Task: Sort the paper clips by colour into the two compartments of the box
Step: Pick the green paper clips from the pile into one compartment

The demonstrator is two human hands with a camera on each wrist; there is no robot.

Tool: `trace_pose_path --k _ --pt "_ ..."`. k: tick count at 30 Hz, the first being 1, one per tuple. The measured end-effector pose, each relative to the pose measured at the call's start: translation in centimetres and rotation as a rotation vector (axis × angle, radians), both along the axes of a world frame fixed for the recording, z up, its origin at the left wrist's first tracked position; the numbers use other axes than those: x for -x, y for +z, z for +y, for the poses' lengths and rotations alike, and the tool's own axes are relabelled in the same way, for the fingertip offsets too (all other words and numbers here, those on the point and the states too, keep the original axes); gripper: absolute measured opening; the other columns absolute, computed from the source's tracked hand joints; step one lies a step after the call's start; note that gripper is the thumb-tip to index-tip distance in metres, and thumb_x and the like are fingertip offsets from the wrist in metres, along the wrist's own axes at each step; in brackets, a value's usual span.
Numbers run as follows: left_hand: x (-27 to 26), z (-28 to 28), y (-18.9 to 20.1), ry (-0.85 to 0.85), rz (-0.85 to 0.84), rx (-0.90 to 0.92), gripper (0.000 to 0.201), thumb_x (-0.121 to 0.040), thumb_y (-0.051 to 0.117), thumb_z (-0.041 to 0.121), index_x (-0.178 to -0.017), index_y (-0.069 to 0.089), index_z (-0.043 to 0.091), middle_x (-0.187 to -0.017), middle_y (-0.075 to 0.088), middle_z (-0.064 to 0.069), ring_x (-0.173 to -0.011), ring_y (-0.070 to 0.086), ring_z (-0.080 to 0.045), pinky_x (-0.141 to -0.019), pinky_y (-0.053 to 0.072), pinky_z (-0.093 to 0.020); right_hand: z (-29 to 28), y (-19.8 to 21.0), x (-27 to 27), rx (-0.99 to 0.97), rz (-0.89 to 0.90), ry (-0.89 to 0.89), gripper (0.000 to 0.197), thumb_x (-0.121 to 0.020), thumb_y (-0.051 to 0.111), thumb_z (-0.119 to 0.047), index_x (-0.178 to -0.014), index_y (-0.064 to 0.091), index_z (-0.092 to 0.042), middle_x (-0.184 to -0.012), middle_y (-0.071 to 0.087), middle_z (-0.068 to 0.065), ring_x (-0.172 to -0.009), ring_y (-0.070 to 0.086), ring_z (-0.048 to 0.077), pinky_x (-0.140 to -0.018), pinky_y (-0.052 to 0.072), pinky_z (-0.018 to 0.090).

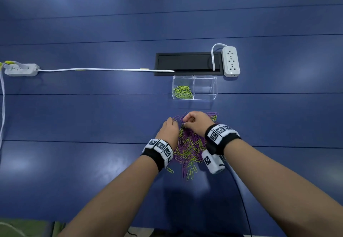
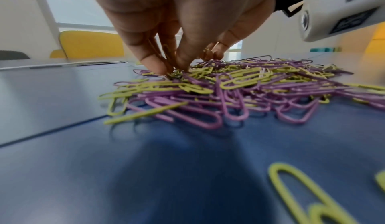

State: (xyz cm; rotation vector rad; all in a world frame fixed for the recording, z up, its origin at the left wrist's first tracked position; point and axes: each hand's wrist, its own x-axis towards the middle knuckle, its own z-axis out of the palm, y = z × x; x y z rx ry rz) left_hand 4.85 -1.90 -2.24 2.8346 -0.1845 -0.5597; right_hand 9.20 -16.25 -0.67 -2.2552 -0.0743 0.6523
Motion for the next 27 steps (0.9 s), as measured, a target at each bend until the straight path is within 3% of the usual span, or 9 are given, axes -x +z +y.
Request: trace_pose_path --k 3,6,10,13,16,23,27 --pt "0.1 0.4 0.6 -0.003 0.018 -0.01 0.032 -0.092 0.044 -0.001 -0.123 0.041 0.001 -0.126 0.042 -0.015 -0.117 0.043 -0.031 -0.092 0.041 -0.036 1.1 0.0 0.2 0.131 -0.055 0.196 0.016 -0.08 0.062 -0.014 -0.095 0.067 -0.018 -0.09 0.063 -0.001 -0.084 0.059 0.017 -0.08 0.048 0.026" --pt "0.3 1.5 1.2 0.09 0.044 0.083 0.025 -0.09 0.045 -0.002 -0.114 0.045 0.004 -0.118 0.048 -0.014 -0.112 0.047 -0.031 -0.087 0.039 -0.034 1.4 -0.1 0.7 0.231 -0.12 0.374 0.02 -0.083 0.062 -0.016 -0.102 0.067 -0.016 -0.106 0.059 0.006 -0.097 0.057 0.023 -0.087 0.043 0.028" --pt "1.2 3.5 1.1 0.475 0.002 0.373 0.011 -0.094 0.045 0.01 -0.098 0.052 0.017 -0.094 0.061 -0.002 -0.087 0.059 -0.022 -0.075 0.046 -0.029 1.0 -0.2 0.8 0.291 -0.123 0.379 0.012 -0.089 0.058 -0.019 -0.098 0.064 -0.014 -0.106 0.057 0.007 -0.099 0.055 0.023 -0.088 0.043 0.031" --pt "1.7 4.3 1.1 0.592 -0.014 0.471 0.015 -0.094 0.043 0.011 -0.1 0.054 0.019 -0.094 0.064 0.001 -0.082 0.06 -0.017 -0.072 0.044 -0.024 0.5 -0.3 0.5 0.312 -0.075 0.34 0.007 -0.091 0.056 -0.022 -0.089 0.06 -0.017 -0.102 0.057 0.004 -0.097 0.055 0.021 -0.087 0.044 0.032" --pt "1.7 4.2 1.0 0.545 0.023 0.439 0.016 -0.096 0.041 0.012 -0.098 0.056 0.018 -0.101 0.062 -0.001 -0.086 0.058 -0.017 -0.076 0.046 -0.027 0.0 0.0 0.5 0.255 -0.061 0.256 0.009 -0.092 0.055 -0.023 -0.085 0.058 -0.018 -0.094 0.058 0.0 -0.086 0.057 0.017 -0.077 0.044 0.028" --pt "0.9 3.0 0.2 0.309 0.029 0.235 0.012 -0.09 0.056 0.019 -0.1 0.058 0.012 -0.109 0.05 -0.005 -0.098 0.054 -0.023 -0.086 0.048 -0.034 -0.9 1.8 1.1 0.102 -0.049 -0.003 0.009 -0.081 0.061 -0.013 -0.074 0.056 -0.012 -0.075 0.062 0.0 -0.067 0.054 0.015 -0.063 0.044 0.027" --pt "0.9 2.6 -0.1 0.19 0.017 0.113 0.018 -0.092 0.052 0.017 -0.107 0.055 0.008 -0.114 0.05 -0.011 -0.108 0.05 -0.029 -0.091 0.047 -0.042 -0.3 0.8 1.0 -0.017 -0.021 -0.139 0.013 -0.085 0.056 -0.011 -0.087 0.064 -0.021 -0.078 0.062 -0.001 -0.065 0.054 0.016 -0.061 0.043 0.025"
